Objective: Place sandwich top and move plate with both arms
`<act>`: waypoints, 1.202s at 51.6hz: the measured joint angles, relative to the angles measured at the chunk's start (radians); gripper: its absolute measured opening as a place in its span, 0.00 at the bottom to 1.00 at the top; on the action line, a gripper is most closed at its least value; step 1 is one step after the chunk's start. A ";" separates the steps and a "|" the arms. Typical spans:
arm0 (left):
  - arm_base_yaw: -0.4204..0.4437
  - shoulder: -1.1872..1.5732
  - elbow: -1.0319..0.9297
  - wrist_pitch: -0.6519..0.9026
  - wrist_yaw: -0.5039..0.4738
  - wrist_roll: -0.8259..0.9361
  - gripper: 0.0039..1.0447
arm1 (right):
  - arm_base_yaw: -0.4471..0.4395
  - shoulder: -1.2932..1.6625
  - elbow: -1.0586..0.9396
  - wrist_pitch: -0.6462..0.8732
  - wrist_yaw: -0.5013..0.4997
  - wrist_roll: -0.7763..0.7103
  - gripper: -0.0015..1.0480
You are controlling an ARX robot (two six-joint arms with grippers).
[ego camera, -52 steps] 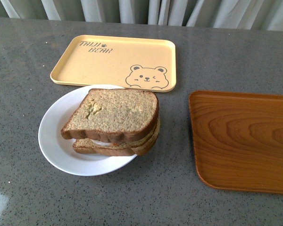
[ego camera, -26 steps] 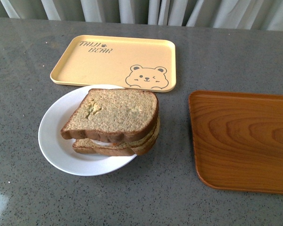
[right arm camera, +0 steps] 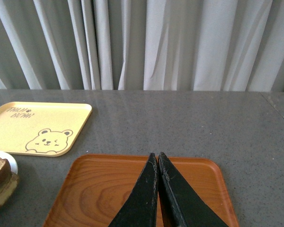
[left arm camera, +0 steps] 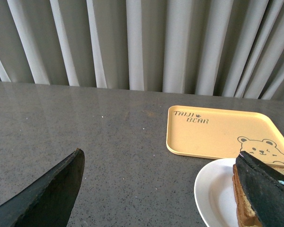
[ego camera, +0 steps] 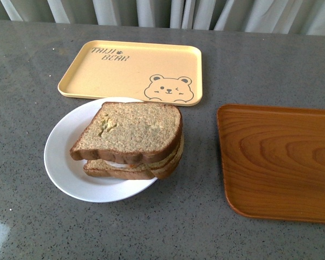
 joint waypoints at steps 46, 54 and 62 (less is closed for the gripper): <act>0.261 1.453 0.244 0.681 0.364 -0.483 0.92 | 0.000 -0.002 0.000 -0.001 0.000 -0.002 0.91; 0.251 1.635 0.284 0.801 0.376 -0.527 0.92 | 0.000 -0.002 0.000 -0.001 -0.001 -0.002 0.91; 0.234 1.743 0.315 0.872 0.394 -0.562 0.92 | 0.000 -0.002 0.000 -0.001 0.000 -0.002 0.91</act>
